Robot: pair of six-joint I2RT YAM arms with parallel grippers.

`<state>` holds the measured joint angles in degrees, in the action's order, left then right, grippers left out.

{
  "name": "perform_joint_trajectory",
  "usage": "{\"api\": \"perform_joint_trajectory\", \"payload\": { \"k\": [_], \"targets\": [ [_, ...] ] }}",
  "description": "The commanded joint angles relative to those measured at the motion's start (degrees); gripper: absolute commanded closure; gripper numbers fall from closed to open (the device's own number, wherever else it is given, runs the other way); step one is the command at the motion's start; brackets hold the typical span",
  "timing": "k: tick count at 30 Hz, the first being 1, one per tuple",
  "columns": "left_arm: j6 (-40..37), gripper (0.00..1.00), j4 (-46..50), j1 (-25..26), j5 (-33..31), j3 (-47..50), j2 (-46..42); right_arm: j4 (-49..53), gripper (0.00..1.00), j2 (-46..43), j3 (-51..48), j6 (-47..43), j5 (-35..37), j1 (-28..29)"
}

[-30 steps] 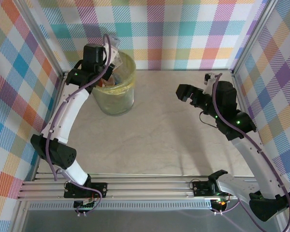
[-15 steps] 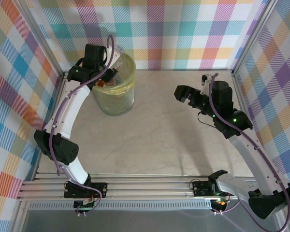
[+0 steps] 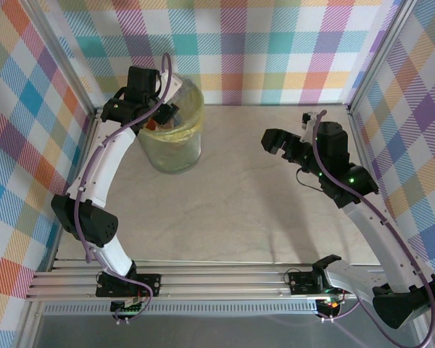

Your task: Put the plastic bottles in the bin

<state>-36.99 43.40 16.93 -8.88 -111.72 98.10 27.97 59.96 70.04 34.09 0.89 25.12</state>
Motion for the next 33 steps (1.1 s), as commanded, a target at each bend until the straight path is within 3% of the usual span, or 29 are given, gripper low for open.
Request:
{"api": "perform_joint_trajectory", "payload": {
  "k": [1,6,11,20,26,33],
  "targets": [
    [2.76,0.29,-1.81,-0.67,5.04,-2.4,-3.01,-0.61,0.0,0.06,-0.68,0.82,-0.14,-0.1],
    [10.76,0.31,-5.26,-0.67,10.34,-3.06,-4.45,-1.07,0.0,0.06,-1.66,1.41,-0.35,-0.08],
    [18.19,0.32,-7.89,-0.67,7.64,-5.07,-2.1,-1.37,0.0,0.21,-2.56,1.88,-0.71,-0.08],
    [23.66,0.32,-2.48,-0.66,5.39,-16.55,9.23,-2.02,0.0,0.77,-3.86,2.58,-1.3,-0.08],
    [25.1,0.39,1.74,-0.65,4.15,-21.86,15.06,-1.86,0.0,1.3,-4.28,2.61,-1.42,-0.08],
    [21.15,0.47,10.1,-0.61,1.47,-22.34,16.33,-1.53,0.0,0.77,-5.17,2.82,-0.89,-0.08]
  ]
}}
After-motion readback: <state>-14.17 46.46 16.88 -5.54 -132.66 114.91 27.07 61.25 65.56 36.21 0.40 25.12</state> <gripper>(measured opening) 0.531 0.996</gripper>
